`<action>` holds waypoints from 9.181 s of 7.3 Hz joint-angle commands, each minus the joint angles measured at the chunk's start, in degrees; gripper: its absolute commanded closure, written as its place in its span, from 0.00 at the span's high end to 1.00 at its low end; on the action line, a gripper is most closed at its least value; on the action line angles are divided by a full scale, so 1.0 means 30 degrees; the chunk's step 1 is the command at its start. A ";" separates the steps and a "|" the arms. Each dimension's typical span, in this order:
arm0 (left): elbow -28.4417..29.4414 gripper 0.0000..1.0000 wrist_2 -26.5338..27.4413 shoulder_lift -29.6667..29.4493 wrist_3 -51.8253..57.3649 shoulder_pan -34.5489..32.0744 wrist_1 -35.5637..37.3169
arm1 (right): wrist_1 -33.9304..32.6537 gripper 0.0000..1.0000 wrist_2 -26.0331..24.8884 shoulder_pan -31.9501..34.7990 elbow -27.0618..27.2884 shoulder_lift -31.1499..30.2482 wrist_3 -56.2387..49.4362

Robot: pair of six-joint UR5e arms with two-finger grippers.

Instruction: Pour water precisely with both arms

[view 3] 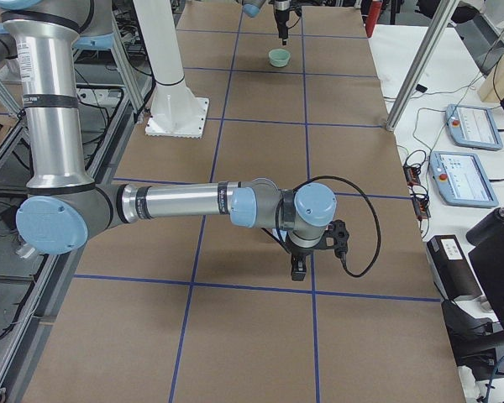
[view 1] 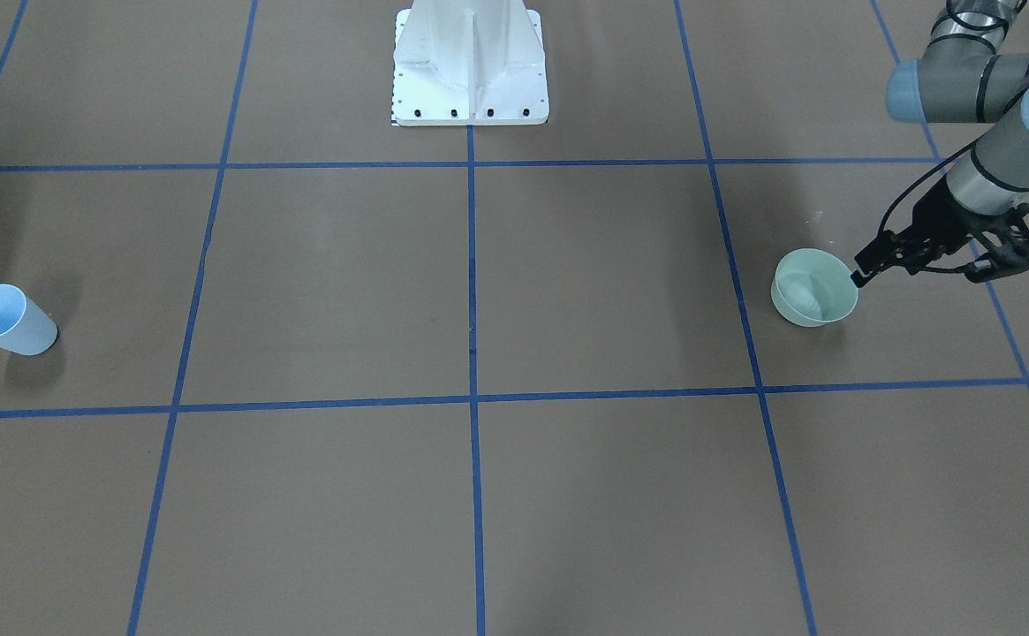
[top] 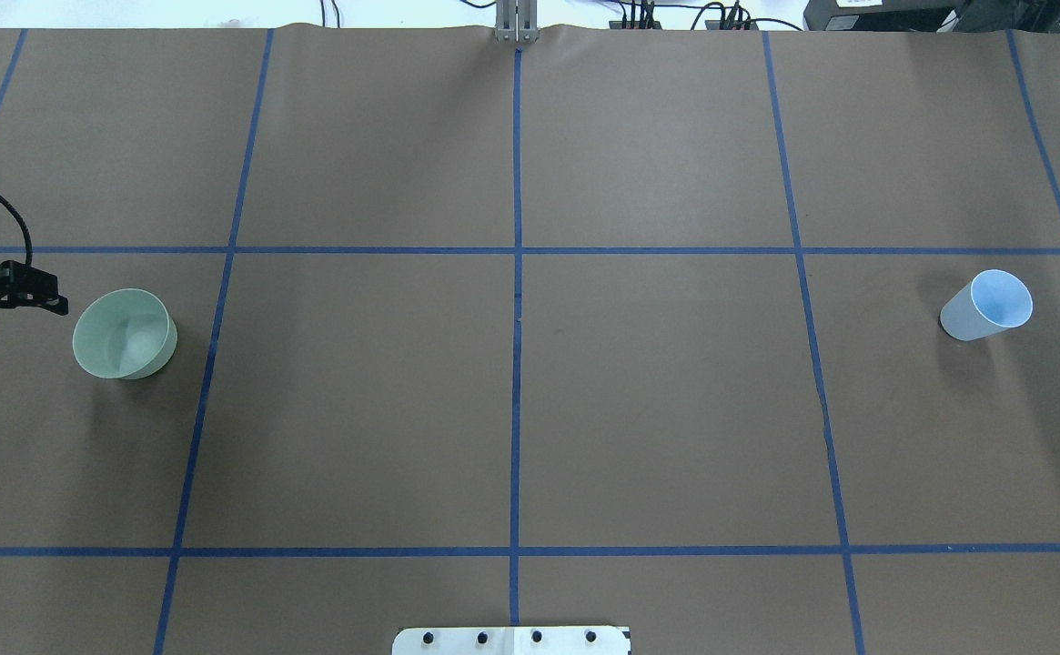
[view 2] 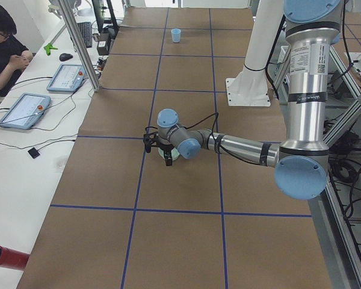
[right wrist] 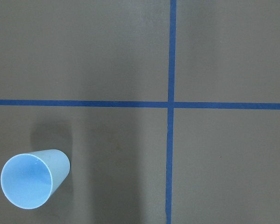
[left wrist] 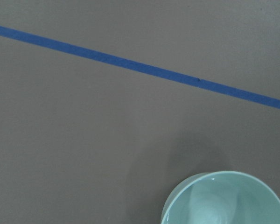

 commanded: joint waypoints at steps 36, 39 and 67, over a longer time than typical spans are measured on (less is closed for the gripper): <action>0.2411 1.00 0.2882 -1.5850 -1.2424 0.4713 0.8886 | 0.0147 0.99 -0.4952 -0.4247 1.0615 -0.3439 1.2107; -0.3808 1.00 0.2911 -1.2470 -0.7879 0.3660 1.5002 | 0.4591 0.99 -0.7358 -0.7107 1.2687 -0.7401 1.5755; -0.5158 1.00 0.2941 -0.8932 -0.5216 0.3131 1.4960 | 1.9658 0.98 -2.8399 -2.2754 0.2082 -0.7197 2.7041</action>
